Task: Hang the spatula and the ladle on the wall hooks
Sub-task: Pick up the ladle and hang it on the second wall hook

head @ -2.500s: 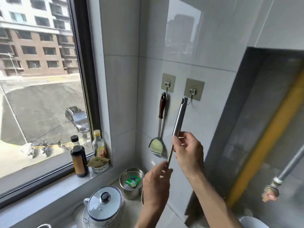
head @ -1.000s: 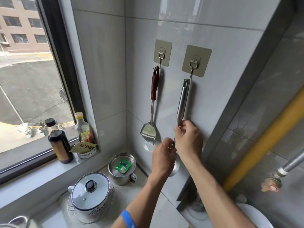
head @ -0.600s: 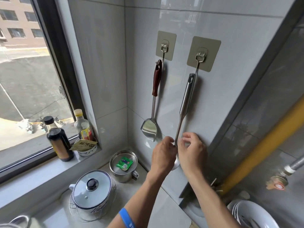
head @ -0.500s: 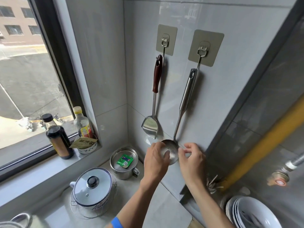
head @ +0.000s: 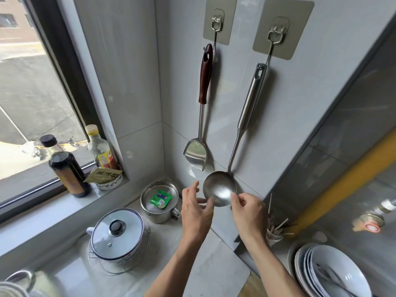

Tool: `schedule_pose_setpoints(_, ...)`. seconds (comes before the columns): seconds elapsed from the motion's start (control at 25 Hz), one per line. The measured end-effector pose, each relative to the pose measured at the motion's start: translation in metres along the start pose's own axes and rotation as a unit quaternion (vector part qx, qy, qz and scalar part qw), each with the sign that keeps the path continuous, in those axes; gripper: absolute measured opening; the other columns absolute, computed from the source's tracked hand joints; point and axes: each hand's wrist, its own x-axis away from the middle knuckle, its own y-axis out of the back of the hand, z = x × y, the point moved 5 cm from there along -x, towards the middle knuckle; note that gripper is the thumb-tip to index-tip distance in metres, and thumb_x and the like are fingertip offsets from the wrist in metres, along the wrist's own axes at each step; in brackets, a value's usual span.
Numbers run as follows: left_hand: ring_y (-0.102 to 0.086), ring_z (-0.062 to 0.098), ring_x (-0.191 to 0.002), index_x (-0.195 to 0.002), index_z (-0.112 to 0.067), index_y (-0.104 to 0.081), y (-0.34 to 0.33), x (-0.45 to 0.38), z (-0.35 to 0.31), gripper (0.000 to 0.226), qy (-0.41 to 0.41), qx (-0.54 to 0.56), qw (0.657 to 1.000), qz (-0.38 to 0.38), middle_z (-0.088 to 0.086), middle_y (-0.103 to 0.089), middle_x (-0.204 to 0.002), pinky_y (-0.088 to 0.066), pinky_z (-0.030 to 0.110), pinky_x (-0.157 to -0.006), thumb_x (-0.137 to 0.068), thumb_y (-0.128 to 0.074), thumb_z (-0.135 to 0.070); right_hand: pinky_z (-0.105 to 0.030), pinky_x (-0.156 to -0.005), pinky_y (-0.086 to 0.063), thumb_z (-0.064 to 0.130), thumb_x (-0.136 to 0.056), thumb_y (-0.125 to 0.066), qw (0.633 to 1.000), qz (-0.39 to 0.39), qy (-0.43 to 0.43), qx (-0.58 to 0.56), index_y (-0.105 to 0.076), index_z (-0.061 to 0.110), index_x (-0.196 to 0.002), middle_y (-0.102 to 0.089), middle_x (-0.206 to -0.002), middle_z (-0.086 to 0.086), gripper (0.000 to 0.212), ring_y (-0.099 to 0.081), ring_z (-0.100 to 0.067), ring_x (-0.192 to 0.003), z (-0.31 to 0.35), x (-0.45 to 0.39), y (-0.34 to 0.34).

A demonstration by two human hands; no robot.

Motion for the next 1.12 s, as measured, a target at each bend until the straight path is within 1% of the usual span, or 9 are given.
schedule_pose_setpoints(0.12, -0.066, 0.004, -0.083, -0.119, -0.021, -0.060, -0.001, -0.002, -0.002, 0.037, 0.008, -0.023, 1.000, 0.012, -0.001, -0.061, -0.104, -0.056, 0.039, -0.081, -0.083, -0.069, -0.020, -0.037, -0.052, -0.050, 0.035, -0.086, -0.059, 1.000, 0.005, 0.001, 0.002, -0.060, 0.009, -0.058, -0.067, -0.057, -0.003, 0.038, -0.060, -0.027, -0.057, 0.006, 0.005, 0.005)
schedule_pose_setpoints(0.24, -0.065, 0.007, -0.084, -0.110, -0.021, -0.064, 0.002, -0.004, -0.006, 0.025, 0.004, -0.017, 1.000, 0.015, -0.001, -0.066, -0.100, -0.055, 0.039, -0.081, -0.086, -0.066, -0.021, -0.037, -0.054, -0.047, 0.032, -0.086, -0.064, 0.998, -0.054, 0.015, 0.004, -0.062, 0.013, -0.064, -0.070, -0.062, -0.006, 0.029, -0.064, -0.034, -0.063, 0.015, 0.016, 0.020)
schedule_pose_setpoints(0.4, -0.064, 0.015, -0.095, -0.118, -0.014, -0.063, 0.021, -0.035, -0.011, 0.030, 0.045, 0.016, 0.998, -0.027, 0.005, -0.069, -0.114, -0.050, 0.034, -0.091, -0.088, -0.060, -0.011, -0.030, -0.061, -0.047, 0.021, -0.085, -0.063, 0.981, -0.030, 0.183, -0.053, -0.066, 0.022, -0.088, -0.076, -0.080, 0.001, 0.005, -0.069, -0.024, -0.071, 0.086, 0.027, 0.014)
schedule_pose_setpoints(0.48, -0.061, 0.015, -0.105, -0.126, -0.016, -0.057, 0.030, -0.062, -0.018, 0.039, 0.038, 0.016, 0.999, -0.019, 0.001, -0.064, -0.122, -0.047, 0.034, -0.096, -0.088, -0.059, -0.009, -0.025, -0.075, -0.044, 0.014, -0.084, -0.058, 0.979, 0.051, 0.174, -0.093, -0.063, 0.024, -0.115, -0.074, -0.111, 0.001, 0.032, -0.069, -0.022, -0.095, 0.122, 0.008, -0.007)
schedule_pose_setpoints(0.6, -0.057, 0.016, -0.110, -0.134, -0.017, -0.048, 0.032, -0.097, -0.013, 0.048, 0.093, 0.041, 0.995, 0.002, 0.000, -0.057, -0.124, -0.046, 0.036, -0.098, -0.088, -0.062, -0.016, -0.026, -0.092, -0.042, 0.006, -0.085, -0.052, 0.985, 0.060, 0.093, -0.133, -0.056, 0.018, -0.129, -0.065, -0.130, -0.004, 0.045, -0.062, -0.024, -0.113, 0.151, -0.029, -0.026)
schedule_pose_setpoints(0.68, -0.063, 0.022, -0.100, -0.127, -0.013, -0.055, 0.028, -0.109, -0.001, 0.039, 0.204, 0.132, 0.970, -0.004, 0.007, -0.063, -0.116, -0.050, 0.038, -0.086, -0.088, -0.059, -0.012, -0.033, -0.099, -0.046, 0.001, -0.084, -0.049, 0.981, 0.056, 0.065, -0.175, -0.057, 0.012, -0.127, -0.067, -0.127, -0.009, 0.045, -0.061, -0.026, -0.115, 0.163, -0.045, -0.030)
schedule_pose_setpoints(0.8, -0.063, 0.014, -0.068, -0.085, -0.021, -0.075, 0.021, -0.116, 0.006, 0.032, 0.263, 0.227, 0.937, 0.042, -0.002, -0.075, -0.072, -0.046, 0.030, -0.065, -0.085, -0.049, -0.003, -0.033, -0.102, -0.047, -0.006, -0.080, -0.045, 0.977, 0.045, 0.070, -0.194, -0.062, 0.010, -0.123, -0.070, -0.122, -0.012, 0.049, -0.063, -0.025, -0.115, 0.175, -0.057, -0.038)
schedule_pose_setpoints(0.96, -0.064, 0.016, -0.078, -0.074, -0.029, -0.078, 0.022, -0.120, 0.015, 0.046, 0.263, 0.239, 0.933, 0.055, -0.011, -0.075, -0.063, -0.048, 0.032, -0.071, -0.073, -0.043, 0.000, -0.047, -0.100, -0.051, -0.013, -0.080, -0.046, 0.969, 0.077, 0.074, -0.222, -0.062, 0.009, -0.124, -0.069, -0.123, -0.015, 0.051, -0.063, -0.027, -0.116, 0.171, -0.065, -0.050)
schedule_pose_setpoints(1.12, -0.063, 0.016, -0.081, -0.074, -0.029, -0.077, 0.019, -0.118, 0.008, 0.041, 0.249, 0.216, 0.939, 0.099, -0.010, -0.073, -0.064, -0.048, 0.035, -0.076, -0.065, -0.047, -0.002, -0.031, -0.095, -0.052, -0.013, -0.081, -0.042, 0.971, 0.036, 0.090, -0.219, -0.064, 0.008, -0.121, -0.071, -0.119, -0.015, 0.050, -0.067, -0.024, -0.110, 0.169, -0.061, -0.046)
